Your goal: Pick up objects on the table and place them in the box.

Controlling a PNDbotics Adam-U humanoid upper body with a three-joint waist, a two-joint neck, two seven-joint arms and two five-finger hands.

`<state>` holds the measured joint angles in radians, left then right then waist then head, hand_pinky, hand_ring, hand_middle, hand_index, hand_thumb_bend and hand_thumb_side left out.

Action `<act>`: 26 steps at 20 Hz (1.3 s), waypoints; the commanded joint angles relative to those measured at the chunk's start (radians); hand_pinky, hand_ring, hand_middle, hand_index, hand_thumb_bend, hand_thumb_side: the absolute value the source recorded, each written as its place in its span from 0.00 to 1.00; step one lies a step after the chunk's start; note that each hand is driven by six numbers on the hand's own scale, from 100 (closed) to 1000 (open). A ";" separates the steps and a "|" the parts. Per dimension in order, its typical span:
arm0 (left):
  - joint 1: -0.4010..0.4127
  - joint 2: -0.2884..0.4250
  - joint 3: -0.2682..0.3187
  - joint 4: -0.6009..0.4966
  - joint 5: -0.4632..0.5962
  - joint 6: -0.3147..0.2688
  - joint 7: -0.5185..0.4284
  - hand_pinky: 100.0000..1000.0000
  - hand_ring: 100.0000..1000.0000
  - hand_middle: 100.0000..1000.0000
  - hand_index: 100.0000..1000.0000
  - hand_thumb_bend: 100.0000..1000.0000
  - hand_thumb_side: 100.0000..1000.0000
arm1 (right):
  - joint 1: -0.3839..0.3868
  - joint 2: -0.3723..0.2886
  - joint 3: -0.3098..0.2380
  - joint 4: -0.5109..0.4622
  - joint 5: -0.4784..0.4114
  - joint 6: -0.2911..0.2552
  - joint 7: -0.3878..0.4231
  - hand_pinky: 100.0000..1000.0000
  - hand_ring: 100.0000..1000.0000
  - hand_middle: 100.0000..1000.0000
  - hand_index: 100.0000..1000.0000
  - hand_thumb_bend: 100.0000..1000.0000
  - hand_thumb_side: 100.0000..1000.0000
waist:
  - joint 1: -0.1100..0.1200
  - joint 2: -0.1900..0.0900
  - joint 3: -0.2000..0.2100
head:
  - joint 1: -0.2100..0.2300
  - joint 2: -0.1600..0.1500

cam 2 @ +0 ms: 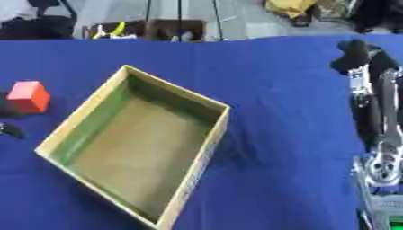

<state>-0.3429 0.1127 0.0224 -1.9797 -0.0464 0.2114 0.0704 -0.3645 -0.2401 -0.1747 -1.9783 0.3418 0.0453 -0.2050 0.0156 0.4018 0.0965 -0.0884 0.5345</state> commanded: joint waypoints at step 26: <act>-0.054 0.071 0.038 -0.020 -0.040 -0.041 0.072 0.35 0.53 0.45 0.65 0.00 0.87 | 0.003 -0.022 -0.005 -0.022 0.004 0.001 -0.002 0.68 0.61 0.48 0.72 0.47 1.00 | 0.003 -0.006 0.008 | 0.002 0.005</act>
<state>-0.3849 0.1455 0.0441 -1.9797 -0.0728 0.1796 0.1267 -0.3580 -0.2407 -0.1752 -1.9783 0.3418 0.0460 -0.2054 0.0187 0.4188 0.1045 -0.0833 0.5361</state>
